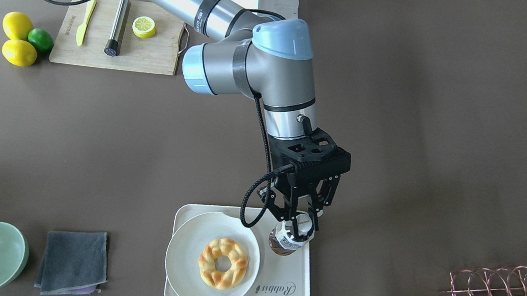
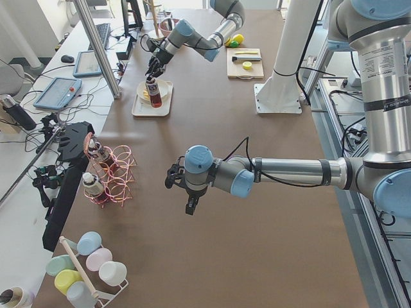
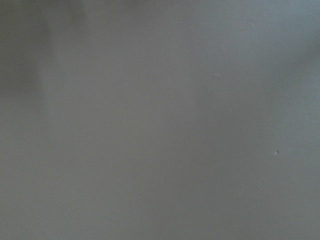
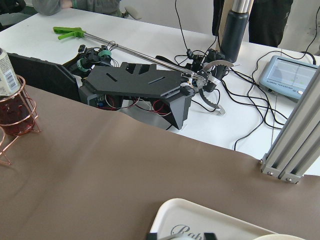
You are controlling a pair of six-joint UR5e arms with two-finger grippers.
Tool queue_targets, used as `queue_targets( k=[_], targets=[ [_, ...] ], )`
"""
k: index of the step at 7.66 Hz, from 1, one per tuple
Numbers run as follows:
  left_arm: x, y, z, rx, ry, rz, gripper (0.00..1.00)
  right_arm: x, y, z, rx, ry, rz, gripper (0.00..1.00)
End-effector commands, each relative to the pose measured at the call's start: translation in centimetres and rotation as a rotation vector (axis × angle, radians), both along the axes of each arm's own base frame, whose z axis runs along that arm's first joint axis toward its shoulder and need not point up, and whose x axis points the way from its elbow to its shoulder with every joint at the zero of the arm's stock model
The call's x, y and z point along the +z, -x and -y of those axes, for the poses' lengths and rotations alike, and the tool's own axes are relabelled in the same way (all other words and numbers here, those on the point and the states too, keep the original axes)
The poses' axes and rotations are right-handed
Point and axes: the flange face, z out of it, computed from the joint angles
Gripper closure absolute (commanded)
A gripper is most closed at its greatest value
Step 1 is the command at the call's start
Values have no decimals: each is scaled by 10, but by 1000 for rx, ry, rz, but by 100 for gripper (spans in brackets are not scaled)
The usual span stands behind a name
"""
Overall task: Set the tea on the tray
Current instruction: 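Carry the tea bottle with the right gripper over the white tray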
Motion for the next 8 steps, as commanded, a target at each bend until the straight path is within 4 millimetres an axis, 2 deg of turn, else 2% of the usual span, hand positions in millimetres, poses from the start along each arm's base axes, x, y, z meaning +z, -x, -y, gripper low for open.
queue_targets(
  k=[1, 7, 8],
  targets=[
    [-1, 0, 1, 0, -2, 0, 3, 7, 7, -2, -6, 15, 6, 100],
    [-3, 0, 3, 0, -6, -1, 3, 14, 15, -7, -12, 10, 7, 100],
    [-3, 0, 3, 2, -8, -1, 3, 14, 15, -7, -11, 11, 8, 79]
  ],
)
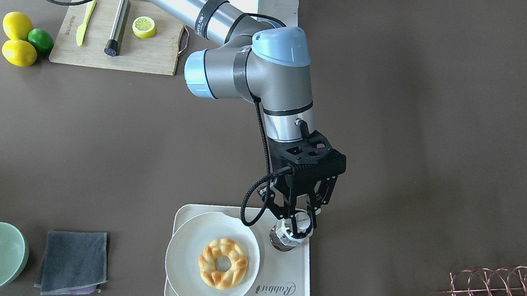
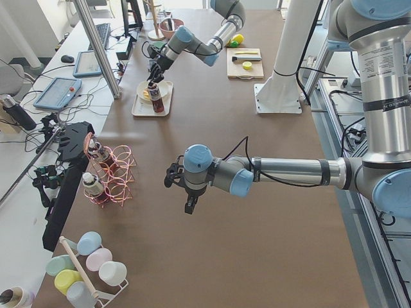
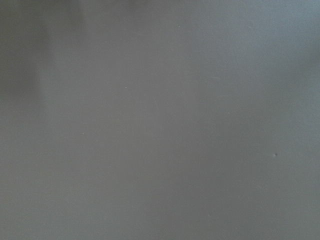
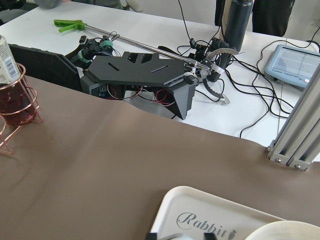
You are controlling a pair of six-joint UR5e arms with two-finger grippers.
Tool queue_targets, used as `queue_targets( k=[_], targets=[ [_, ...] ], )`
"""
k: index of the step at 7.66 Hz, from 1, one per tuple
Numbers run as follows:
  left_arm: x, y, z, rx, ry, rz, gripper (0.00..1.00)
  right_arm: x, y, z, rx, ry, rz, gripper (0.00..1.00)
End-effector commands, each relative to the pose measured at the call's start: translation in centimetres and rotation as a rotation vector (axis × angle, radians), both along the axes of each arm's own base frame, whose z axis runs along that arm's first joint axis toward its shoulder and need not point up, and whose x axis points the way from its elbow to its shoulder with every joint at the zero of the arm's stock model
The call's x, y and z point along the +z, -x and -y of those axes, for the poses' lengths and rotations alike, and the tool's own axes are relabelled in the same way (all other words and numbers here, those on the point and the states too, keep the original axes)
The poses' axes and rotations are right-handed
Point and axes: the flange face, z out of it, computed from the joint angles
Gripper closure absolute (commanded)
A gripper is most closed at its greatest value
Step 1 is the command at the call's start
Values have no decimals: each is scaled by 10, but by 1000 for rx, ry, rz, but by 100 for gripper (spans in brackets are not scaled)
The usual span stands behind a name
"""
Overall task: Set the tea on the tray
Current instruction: 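Carry the tea bottle with the right gripper over the white tray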
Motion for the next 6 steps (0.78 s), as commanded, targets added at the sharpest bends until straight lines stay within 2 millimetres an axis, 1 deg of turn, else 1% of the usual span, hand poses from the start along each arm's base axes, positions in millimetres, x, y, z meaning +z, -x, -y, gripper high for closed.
queue_targets(
  k=[1, 2, 3, 4, 5, 6],
  targets=[
    [0, 0, 0, 3, -5, 0, 3, -2, 0, -1, 2, -2, 3, 27],
    [-1, 0, 0, 3, -7, 0, 3, -8, -2, -2, 8, 5, 24, 2],
    [-2, 0, 0, 3, -8, 0, 3, -14, -6, -2, 32, 52, 83, 1],
    [-4, 0, 0, 3, -11, -2, 3, -23, -18, 1, 37, 53, 106, 1],
    [-3, 0, -1, 3, -10, -2, 3, -31, -31, 4, 2, 60, 130, 1],
    [-4, 0, -2, 4, -10, -4, 3, -37, -51, 5, -51, 112, 133, 1]
  ],
)
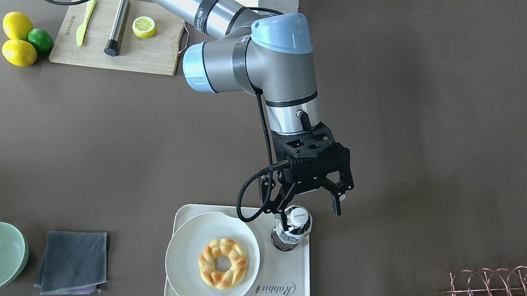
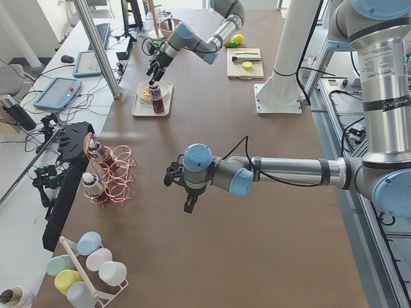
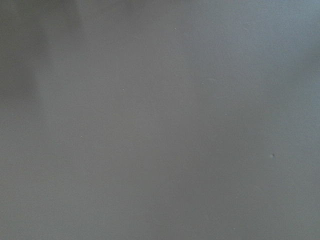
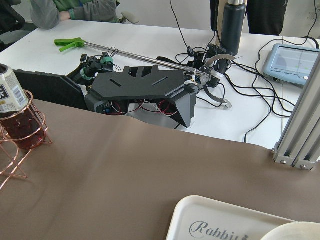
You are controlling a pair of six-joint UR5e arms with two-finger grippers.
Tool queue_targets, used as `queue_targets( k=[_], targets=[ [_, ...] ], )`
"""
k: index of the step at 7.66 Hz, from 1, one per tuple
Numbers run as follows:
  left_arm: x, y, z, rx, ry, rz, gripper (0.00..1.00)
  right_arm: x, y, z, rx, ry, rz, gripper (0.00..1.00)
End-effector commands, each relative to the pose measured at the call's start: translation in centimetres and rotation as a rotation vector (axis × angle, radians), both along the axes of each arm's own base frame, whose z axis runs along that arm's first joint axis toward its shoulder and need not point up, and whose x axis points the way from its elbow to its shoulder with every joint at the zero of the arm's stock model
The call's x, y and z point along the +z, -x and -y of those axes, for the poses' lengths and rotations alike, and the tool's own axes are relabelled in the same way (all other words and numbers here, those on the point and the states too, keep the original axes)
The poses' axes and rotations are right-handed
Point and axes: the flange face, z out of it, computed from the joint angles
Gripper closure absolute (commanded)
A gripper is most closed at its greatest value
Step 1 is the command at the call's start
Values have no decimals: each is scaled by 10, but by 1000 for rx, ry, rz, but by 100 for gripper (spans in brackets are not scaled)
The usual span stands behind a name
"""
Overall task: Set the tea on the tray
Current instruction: 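Carry the tea bottle with the right gripper over the white tray, then set the bottle on the tray beside the plate and open the right gripper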
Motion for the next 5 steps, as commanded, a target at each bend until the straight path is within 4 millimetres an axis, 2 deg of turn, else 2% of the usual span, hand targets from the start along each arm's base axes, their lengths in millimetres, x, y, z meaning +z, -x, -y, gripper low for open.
queue_targets(
  k=[1, 2, 3, 4, 5],
  targets=[
    [-2, 0, -2, 1, -1, -2, 3, -16, -59, -9, -89, 131, 15, 1],
    [-3, 0, -2, 1, -3, -2, 3, -9, -99, -20, -116, 194, -12, 1],
    [-3, 0, -2, 1, -3, -2, 3, 10, -147, -33, -154, 276, -30, 1],
    [0, 2, -3, -4, 3, -1, 3, 46, -204, -53, -149, 380, -81, 1],
    [5, 14, -4, -33, 13, 5, 3, 75, -246, -54, -120, 487, -143, 1]
  ],
)
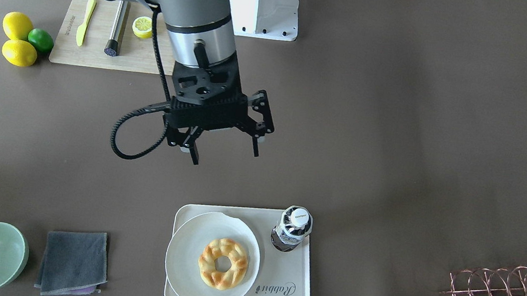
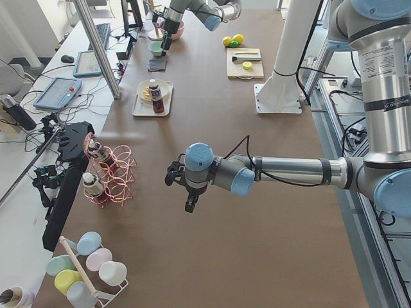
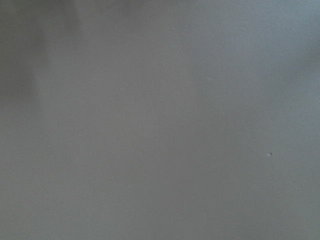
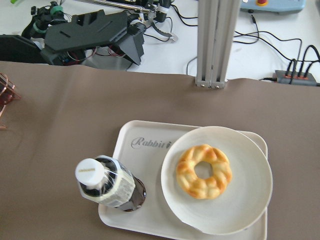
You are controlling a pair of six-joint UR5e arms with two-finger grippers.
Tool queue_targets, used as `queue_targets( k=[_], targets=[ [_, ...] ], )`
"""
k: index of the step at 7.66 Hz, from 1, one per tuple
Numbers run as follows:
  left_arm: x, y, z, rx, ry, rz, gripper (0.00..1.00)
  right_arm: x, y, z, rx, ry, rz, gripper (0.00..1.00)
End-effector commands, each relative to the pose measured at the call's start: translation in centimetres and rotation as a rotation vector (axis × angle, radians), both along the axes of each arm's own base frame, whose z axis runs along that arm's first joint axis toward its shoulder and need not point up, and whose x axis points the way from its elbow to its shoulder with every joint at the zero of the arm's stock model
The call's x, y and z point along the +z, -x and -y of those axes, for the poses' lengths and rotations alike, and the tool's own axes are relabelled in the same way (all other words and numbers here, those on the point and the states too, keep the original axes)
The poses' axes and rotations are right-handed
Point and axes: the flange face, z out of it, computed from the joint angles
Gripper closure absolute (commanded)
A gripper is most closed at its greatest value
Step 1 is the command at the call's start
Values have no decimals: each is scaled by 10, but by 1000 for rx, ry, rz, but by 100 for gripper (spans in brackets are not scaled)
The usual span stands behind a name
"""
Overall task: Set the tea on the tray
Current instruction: 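Withdraw the right arm away from the tray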
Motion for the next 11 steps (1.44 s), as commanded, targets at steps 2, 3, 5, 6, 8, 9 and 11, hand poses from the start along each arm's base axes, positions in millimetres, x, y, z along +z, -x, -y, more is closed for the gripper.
queue_targets(
  k=[2, 3, 5, 6, 8, 9, 11],
  targets=[
    [29, 19, -23, -38, 66, 23, 3, 117, -166, -17, -59, 258, -164, 0],
    [31, 26, -25, -54, 64, 41, 3, 167, -212, -32, -76, 274, -170, 0],
    [42, 34, -27, -29, 50, 120, 3, 263, -286, -64, -126, 266, -269, 0],
    [36, 34, -25, -15, 74, 126, 3, 314, -321, -75, -193, 268, -306, 0],
    [9, 33, -24, -2, 129, 134, 3, 409, -377, -109, -287, 320, -352, 0],
    [2, 33, -21, 50, 133, 141, 3, 458, -395, -119, -319, 383, -366, 0],
    [-25, 43, 10, 105, 118, 148, 3, 531, -413, -129, -364, 493, -375, 0]
  ],
)
